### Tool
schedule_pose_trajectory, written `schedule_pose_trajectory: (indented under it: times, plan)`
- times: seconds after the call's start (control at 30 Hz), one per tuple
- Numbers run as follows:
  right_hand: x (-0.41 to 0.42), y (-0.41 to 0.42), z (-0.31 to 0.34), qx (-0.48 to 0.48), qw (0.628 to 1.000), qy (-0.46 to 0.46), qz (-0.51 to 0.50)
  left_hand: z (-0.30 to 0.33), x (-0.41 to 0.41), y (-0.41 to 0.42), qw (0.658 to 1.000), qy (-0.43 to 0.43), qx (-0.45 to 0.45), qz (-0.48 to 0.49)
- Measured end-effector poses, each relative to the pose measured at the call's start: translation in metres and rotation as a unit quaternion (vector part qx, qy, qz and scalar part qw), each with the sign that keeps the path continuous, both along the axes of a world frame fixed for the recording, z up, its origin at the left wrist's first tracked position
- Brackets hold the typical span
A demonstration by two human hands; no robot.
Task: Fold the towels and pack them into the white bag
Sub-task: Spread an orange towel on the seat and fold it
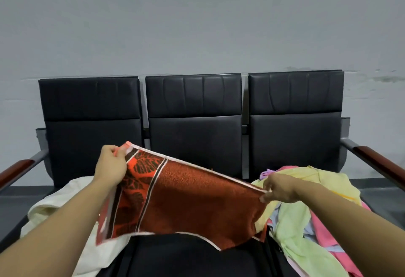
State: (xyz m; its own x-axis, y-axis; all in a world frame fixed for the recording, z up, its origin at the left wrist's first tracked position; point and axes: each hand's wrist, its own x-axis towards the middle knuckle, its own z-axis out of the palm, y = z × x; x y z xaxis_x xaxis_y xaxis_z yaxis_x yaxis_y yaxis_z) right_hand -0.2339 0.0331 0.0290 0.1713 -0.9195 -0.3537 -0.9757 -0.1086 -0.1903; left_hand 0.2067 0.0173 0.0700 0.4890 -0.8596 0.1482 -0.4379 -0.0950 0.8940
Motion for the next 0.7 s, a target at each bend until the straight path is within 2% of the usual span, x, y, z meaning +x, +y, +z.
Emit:
schedule_pose_trajectory:
  times: [0.07,0.27,0.5,0.7]
  plan:
    - [0.001,-0.003,0.000,-0.025,1.000,-0.003,-0.005,0.000,0.003,-0.002,0.999,0.022,0.009,0.026]
    - [0.020,0.004,0.007,0.016,0.998,0.022,0.048,0.014,0.007,0.006,0.989,0.020,-0.047,0.141]
    - [0.023,0.004,0.004,0.048,0.987,0.124,0.093,0.031,0.036,0.000,0.978,0.001,-0.058,0.199]
    - [0.006,0.004,0.009,0.035,0.988,0.127,0.077,0.026,0.063,-0.001,0.979,-0.003,-0.033,0.201]
